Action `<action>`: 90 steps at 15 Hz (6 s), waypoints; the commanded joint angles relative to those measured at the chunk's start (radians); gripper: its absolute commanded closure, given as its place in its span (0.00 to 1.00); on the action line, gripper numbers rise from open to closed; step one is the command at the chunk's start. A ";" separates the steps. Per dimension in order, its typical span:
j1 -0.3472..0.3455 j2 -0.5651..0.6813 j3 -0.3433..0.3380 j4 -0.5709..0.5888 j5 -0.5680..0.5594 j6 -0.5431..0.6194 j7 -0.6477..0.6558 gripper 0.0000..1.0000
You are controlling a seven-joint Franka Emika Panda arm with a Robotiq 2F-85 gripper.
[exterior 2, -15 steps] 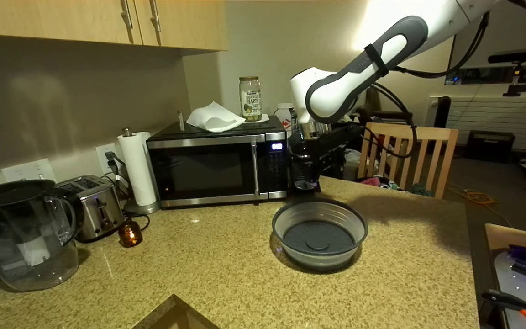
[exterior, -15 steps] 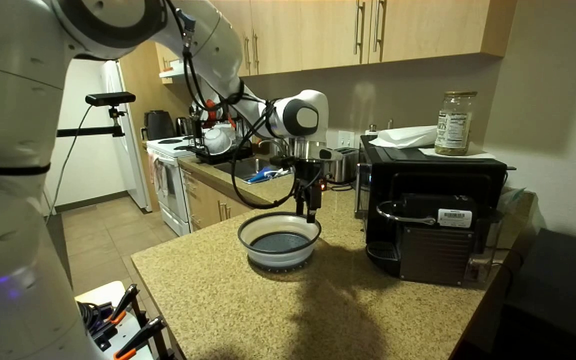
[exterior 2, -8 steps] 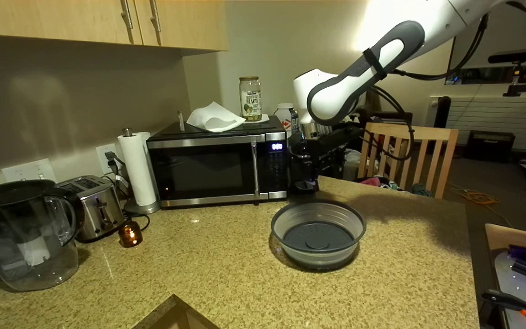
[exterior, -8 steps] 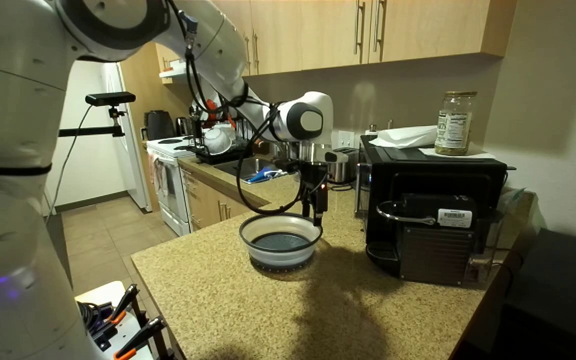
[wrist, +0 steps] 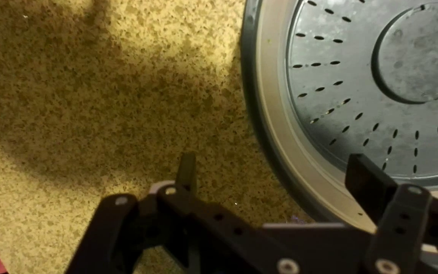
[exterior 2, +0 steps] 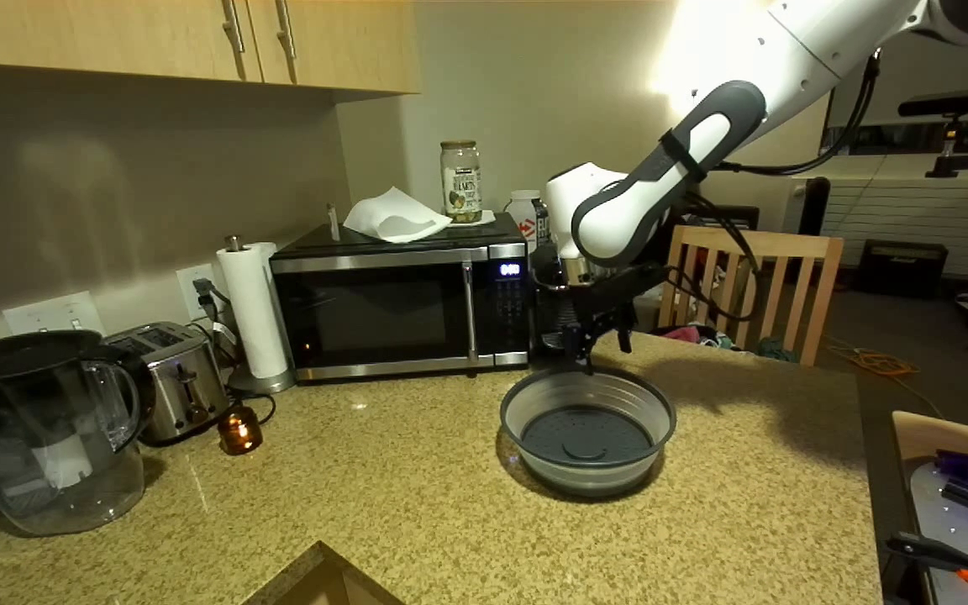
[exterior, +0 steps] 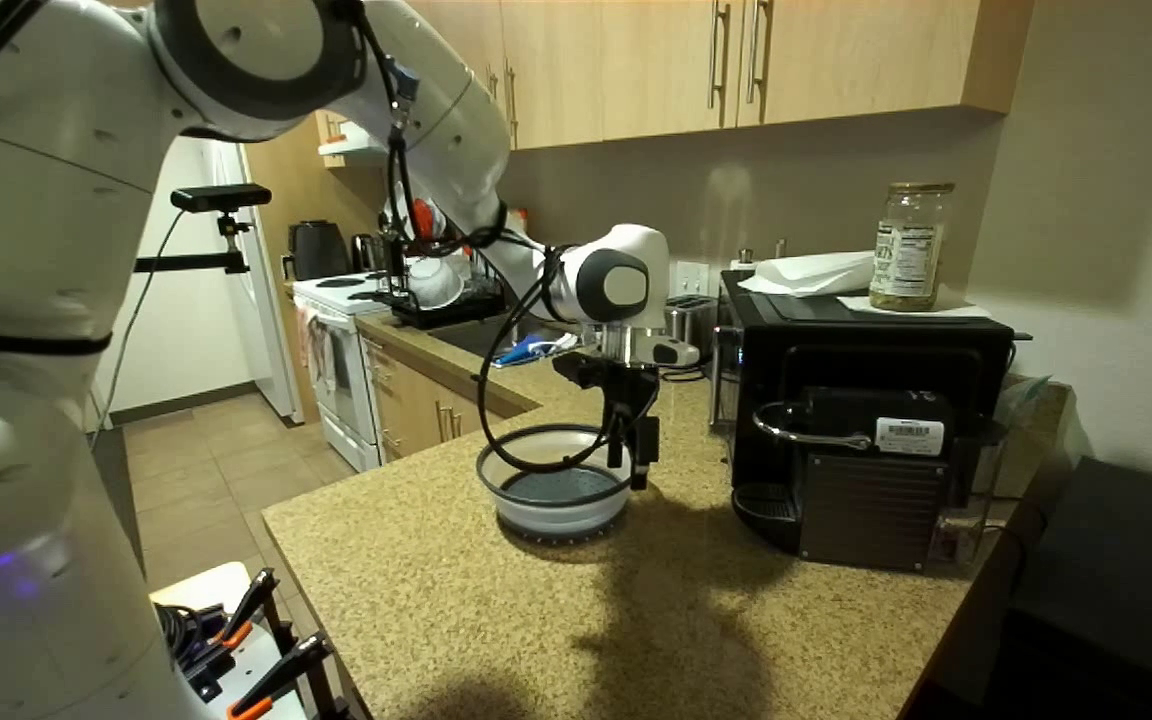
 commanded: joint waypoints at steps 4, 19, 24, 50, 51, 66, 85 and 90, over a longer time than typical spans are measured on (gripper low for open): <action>-0.014 -0.004 -0.006 -0.070 0.002 0.124 -0.074 0.00; 0.008 0.023 -0.003 -0.075 0.005 0.178 -0.074 0.00; 0.010 0.023 -0.003 -0.075 0.005 0.178 -0.073 0.00; 0.000 0.142 -0.034 -0.032 0.118 0.163 0.018 0.78; 0.003 0.143 -0.034 -0.033 0.118 0.162 0.026 0.85; 0.090 0.110 -0.140 -0.062 0.002 0.175 0.195 0.96; 0.155 -0.187 -0.172 -0.246 -0.375 0.165 0.425 0.96; 0.140 -0.277 -0.121 -0.288 -0.518 0.114 0.533 0.96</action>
